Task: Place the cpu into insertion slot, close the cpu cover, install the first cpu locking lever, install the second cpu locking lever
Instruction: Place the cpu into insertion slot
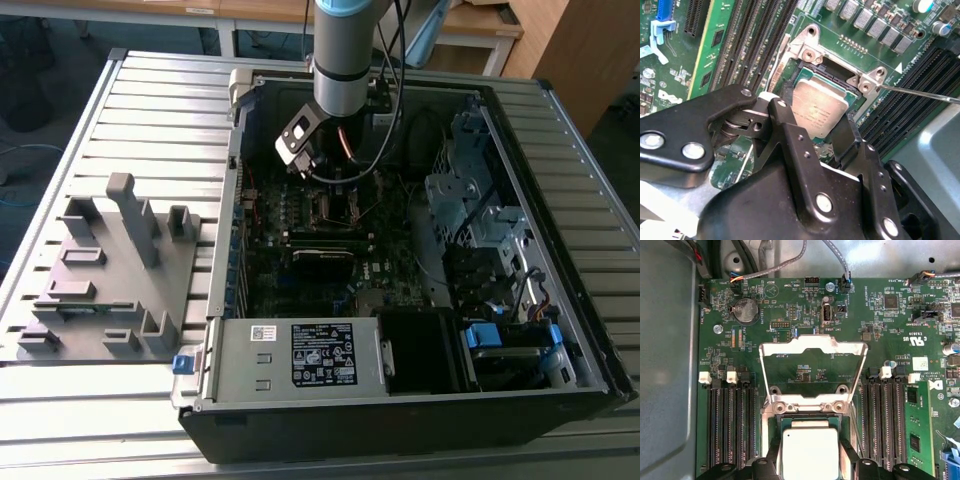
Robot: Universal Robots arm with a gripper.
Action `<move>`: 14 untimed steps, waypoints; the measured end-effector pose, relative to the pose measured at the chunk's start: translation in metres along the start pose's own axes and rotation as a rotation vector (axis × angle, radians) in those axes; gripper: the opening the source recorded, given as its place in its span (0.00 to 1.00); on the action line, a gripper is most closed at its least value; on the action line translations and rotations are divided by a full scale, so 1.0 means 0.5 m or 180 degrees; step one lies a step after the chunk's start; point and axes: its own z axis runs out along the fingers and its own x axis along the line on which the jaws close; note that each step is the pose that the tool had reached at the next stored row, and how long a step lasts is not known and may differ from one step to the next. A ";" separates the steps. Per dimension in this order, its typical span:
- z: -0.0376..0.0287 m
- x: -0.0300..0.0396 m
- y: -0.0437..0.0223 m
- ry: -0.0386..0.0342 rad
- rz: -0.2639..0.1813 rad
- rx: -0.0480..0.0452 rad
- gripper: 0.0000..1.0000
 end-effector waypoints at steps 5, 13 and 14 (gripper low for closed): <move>0.002 0.000 0.000 -0.0001 0.0000 0.0000 0.54; 0.003 0.000 0.000 0.0000 0.0000 0.0000 0.54; 0.003 0.000 0.000 0.0000 0.0000 0.0000 0.54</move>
